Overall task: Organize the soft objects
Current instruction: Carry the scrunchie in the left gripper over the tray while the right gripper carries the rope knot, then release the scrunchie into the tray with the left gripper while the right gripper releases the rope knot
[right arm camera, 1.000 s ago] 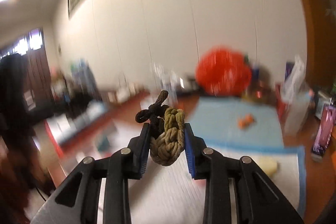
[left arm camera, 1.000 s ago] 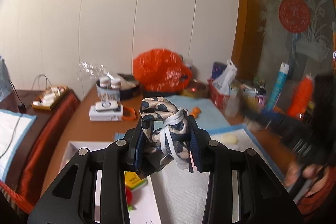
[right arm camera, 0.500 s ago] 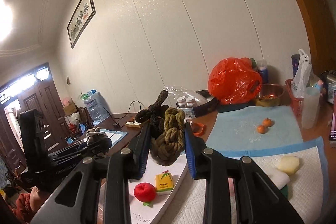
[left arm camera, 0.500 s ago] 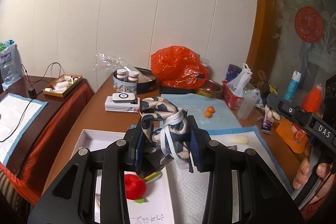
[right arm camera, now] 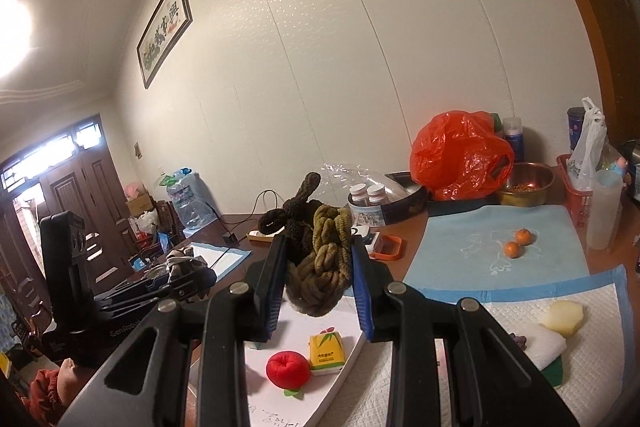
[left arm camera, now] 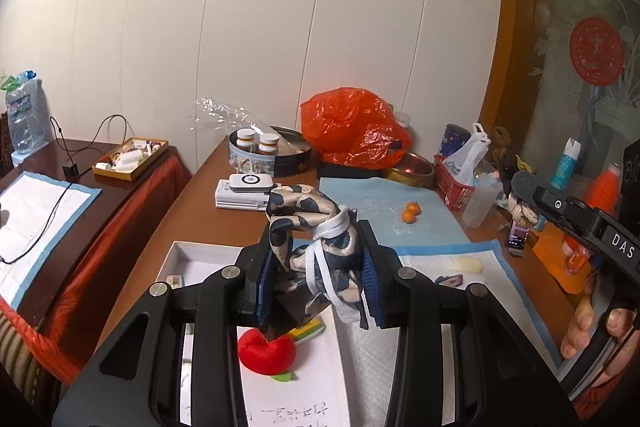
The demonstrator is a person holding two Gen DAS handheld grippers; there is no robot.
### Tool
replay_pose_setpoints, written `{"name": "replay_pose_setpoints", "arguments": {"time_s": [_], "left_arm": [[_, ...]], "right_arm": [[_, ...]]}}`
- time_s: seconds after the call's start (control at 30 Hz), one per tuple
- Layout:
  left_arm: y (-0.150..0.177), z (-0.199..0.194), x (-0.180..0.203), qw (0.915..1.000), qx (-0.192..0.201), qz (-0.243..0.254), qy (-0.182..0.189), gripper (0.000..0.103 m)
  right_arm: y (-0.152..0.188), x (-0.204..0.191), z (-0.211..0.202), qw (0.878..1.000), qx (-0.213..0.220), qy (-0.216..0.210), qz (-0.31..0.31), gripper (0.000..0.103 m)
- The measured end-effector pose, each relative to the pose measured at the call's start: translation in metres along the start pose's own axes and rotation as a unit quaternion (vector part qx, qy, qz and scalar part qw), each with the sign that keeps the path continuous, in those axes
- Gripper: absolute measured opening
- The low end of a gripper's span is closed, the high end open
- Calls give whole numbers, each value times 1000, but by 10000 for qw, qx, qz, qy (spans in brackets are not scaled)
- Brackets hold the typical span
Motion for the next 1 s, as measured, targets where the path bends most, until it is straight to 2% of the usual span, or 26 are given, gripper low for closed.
{"name": "replay_pose_setpoints", "arguments": {"time_s": [0.2, 0.47, 0.73, 1.0], "left_arm": [[2, -1, -11, 10000, -25, -64, -72, 37], [11, 7, -37, 9991, -165, -181, -345, 37], [32, 35, -70, 9952, -530, -160, -813, 37], [42, 51, -95, 9938, -716, -206, -820, 37]], "right_arm": [[2, -3, 7, 10000, -69, -41, -1, 30], [5, -6, 22, 9997, -202, -103, 38, 30], [21, -8, 55, 9979, -599, -205, 136, 30], [39, -19, 88, 9943, -1004, -288, 204, 31]]}}
Point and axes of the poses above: each gripper's, at about its wrist camera, not at the fingertips, and z roughly the way its jaws point, x to its right, y to its underside, the point moved 3 cm from there along z, roughly the way its jaws point, and after that the axes turned 15 degrees about -y, right-handed, at the moved point
